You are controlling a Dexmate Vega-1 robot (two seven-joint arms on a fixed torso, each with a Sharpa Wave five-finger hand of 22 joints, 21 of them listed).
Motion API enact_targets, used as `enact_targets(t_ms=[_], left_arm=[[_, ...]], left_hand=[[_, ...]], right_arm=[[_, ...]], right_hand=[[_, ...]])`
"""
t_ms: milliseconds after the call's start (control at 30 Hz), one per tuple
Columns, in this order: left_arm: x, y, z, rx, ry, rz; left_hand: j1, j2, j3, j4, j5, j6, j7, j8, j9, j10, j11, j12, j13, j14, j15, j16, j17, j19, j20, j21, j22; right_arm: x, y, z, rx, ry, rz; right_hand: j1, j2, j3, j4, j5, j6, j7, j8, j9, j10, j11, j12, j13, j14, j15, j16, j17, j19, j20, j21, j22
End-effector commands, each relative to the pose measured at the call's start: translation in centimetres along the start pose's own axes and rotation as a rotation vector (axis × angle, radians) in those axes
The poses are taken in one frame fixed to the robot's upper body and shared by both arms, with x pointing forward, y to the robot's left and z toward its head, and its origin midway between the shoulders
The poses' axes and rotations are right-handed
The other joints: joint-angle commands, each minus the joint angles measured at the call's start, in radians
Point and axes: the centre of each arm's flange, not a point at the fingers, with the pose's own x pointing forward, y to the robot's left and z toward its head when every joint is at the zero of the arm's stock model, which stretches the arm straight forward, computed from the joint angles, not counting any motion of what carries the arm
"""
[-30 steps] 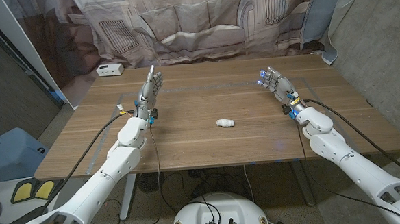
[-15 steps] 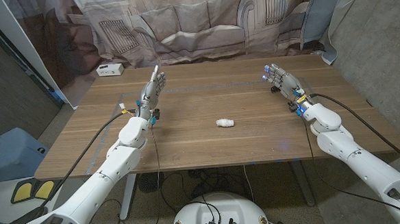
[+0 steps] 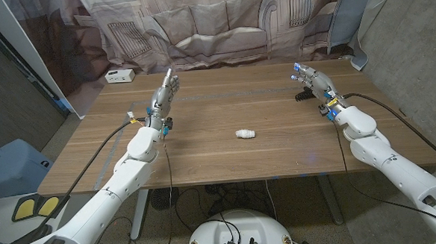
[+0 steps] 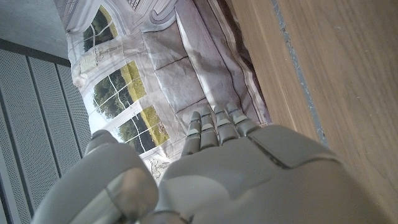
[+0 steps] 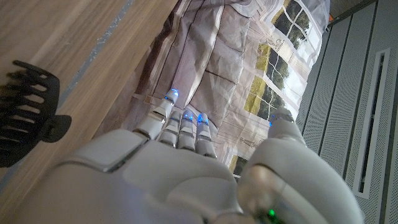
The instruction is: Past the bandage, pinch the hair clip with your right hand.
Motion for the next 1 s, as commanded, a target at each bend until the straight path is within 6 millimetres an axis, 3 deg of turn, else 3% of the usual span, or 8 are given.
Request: enact_targets(t_ms=[33,433,767,800,867,900,933,1000], left_arm=[[-0.6,0.3,0.7,0.029,-0.023,0.017],[-1.4,-0.1,1.1,0.044,-0.034,0.024],[-1.9,-1.0,1.4,0.051,-0.03,0.023],[-1.9,-1.1,1.4,0.054,-0.029,0.023],[-2.2,-1.3,1.6,0.057,-0.028,0.026],[-2.3,-1.3,1.7,0.06,-0.027,0.026],[-2.4,-1.4,1.8,0.064,-0.026,0.027],[-2.8,-1.4,2.0,0.068,-0.028,0.03]], left_hand=[[0.013,0.002,0.003,-0.005,-0.002,0.015,0.002,0.006,0.004,0.014,0.002,0.009,0.004,0.011,-0.001,0.001,0.004,0.007,0.0,-0.004,0.003],[0.02,0.006,0.006,-0.009,-0.004,0.025,0.002,0.007,0.004,0.024,-0.001,0.01,0.004,0.017,-0.002,-0.002,0.004,0.008,0.001,-0.01,0.003],[0.025,0.009,0.009,-0.013,-0.004,0.031,0.003,0.007,0.004,0.027,0.005,0.009,0.005,0.021,-0.001,-0.003,0.004,0.006,-0.007,-0.016,0.004],[0.026,0.01,0.009,-0.013,-0.005,0.031,0.004,0.006,0.004,0.028,0.004,0.009,0.005,0.021,-0.001,-0.004,0.004,0.006,-0.008,-0.017,0.004],[0.027,0.01,0.01,-0.014,-0.005,0.029,0.003,0.005,0.004,0.026,0.002,0.008,0.005,0.022,-0.002,-0.004,0.004,0.007,-0.009,-0.018,0.004],[0.029,0.011,0.01,-0.015,-0.005,0.023,0.001,0.002,0.004,0.025,0.0,0.007,0.005,0.022,-0.002,-0.005,0.004,0.008,-0.008,-0.019,0.004],[0.029,0.011,0.011,-0.015,-0.005,0.022,0.002,0.001,0.004,0.024,-0.001,0.007,0.005,0.022,-0.002,-0.005,0.004,0.008,-0.008,-0.019,0.004],[0.03,0.012,0.011,-0.016,-0.005,0.02,0.002,0.0,0.004,0.024,-0.001,0.006,0.005,0.023,-0.003,-0.005,0.004,0.008,-0.008,-0.02,0.004]], right_arm=[[0.4,-1.7,0.3,-0.083,-0.011,-0.015],[-0.8,-3.2,0.8,-0.156,-0.012,-0.024],[-2.2,-4.5,1.5,-0.247,-0.014,-0.043],[-2.4,-4.6,1.5,-0.243,-0.01,-0.055],[-2.6,-5.0,1.5,-0.248,0.0,-0.057],[-2.8,-5.1,1.5,-0.261,0.006,-0.06],[-2.9,-5.3,1.4,-0.268,0.01,-0.061],[-3.3,-5.7,1.5,-0.289,0.017,-0.064]], right_hand=[[0.012,0.0,0.0,-0.007,0.01,0.012,-0.003,0.005,0.004,0.013,-0.002,0.01,0.003,0.016,-0.005,0.008,0.003,0.02,-0.004,0.012,0.002],[0.018,0.001,0.002,-0.009,0.014,0.014,-0.012,0.005,0.005,0.026,-0.017,0.014,0.003,0.04,-0.011,0.013,0.002,0.045,-0.009,0.015,0.002],[0.018,0.0,0.004,-0.007,0.021,0.065,-0.025,0.02,0.008,0.067,-0.022,0.026,0.005,0.075,-0.012,0.018,0.004,0.075,-0.004,0.014,0.002],[0.018,0.0,0.004,-0.007,0.022,0.062,-0.027,0.019,0.008,0.068,-0.03,0.026,0.005,0.077,-0.012,0.017,0.004,0.074,-0.005,0.013,0.002],[0.016,0.001,0.006,-0.005,0.026,0.084,-0.069,0.023,0.009,0.1,-0.086,0.033,0.005,0.115,-0.008,0.027,0.005,0.076,0.027,0.008,0.003],[0.018,0.0,0.007,-0.006,0.027,0.087,-0.07,0.023,0.009,0.113,-0.078,0.036,0.005,0.116,-0.015,0.025,0.005,0.073,0.024,0.005,0.003],[0.021,-0.002,0.008,-0.008,0.028,0.087,-0.068,0.021,0.009,0.112,-0.044,0.033,0.005,0.11,-0.021,0.019,0.004,0.065,0.015,0.001,0.004],[0.021,-0.003,0.009,-0.008,0.03,0.085,-0.066,0.019,0.009,0.108,-0.056,0.029,0.005,0.102,-0.021,0.014,0.004,0.062,0.01,-0.002,0.004]])
